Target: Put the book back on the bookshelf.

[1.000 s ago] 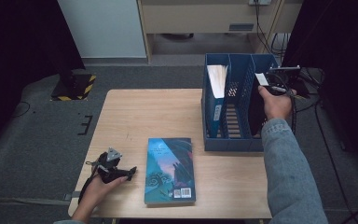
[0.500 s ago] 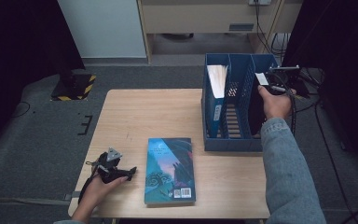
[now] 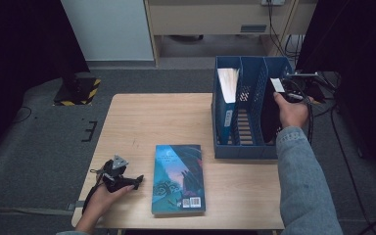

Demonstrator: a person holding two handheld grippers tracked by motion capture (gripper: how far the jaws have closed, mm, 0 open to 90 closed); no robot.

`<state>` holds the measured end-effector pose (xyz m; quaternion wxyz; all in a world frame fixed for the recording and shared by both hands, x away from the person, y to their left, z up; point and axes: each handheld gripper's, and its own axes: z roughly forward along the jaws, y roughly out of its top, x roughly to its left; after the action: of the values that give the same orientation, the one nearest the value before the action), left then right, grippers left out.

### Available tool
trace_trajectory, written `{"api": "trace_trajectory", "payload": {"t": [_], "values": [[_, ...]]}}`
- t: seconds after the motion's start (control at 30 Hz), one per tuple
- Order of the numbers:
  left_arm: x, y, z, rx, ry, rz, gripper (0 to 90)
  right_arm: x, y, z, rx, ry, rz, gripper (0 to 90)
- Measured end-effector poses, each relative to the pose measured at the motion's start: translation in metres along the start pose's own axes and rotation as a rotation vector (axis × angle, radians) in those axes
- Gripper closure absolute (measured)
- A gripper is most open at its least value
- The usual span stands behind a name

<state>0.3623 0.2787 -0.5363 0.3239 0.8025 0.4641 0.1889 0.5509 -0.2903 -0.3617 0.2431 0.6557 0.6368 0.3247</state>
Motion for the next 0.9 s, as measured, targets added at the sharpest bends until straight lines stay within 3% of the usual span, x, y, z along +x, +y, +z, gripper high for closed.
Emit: {"api": "trace_trajectory", "payload": {"t": [0.2,0.33,0.5,0.57,0.67,0.9], "values": [[0.000,0.000,0.000,0.002,-0.001,0.000,0.0,0.005,-0.002,0.001,-0.009,-0.001,-0.028,51.5],[0.000,0.000,0.000,-0.001,-0.003,0.002,0.0,0.005,-0.002,0.001,-0.008,0.005,-0.020,50.1],[-0.001,0.000,0.000,0.000,-0.003,0.002,0.0,0.005,-0.001,-0.004,-0.014,0.054,-0.025,45.8],[-0.001,0.000,0.000,-0.001,-0.003,0.002,0.0,0.006,-0.001,-0.007,-0.007,0.059,-0.020,43.8],[-0.001,0.000,0.000,0.000,-0.003,0.002,0.0,0.004,-0.002,-0.013,0.014,0.103,-0.023,41.0],[-0.001,0.000,0.001,-0.004,-0.001,0.002,0.0,0.005,-0.002,-0.024,0.000,0.129,-0.030,38.7]]}}
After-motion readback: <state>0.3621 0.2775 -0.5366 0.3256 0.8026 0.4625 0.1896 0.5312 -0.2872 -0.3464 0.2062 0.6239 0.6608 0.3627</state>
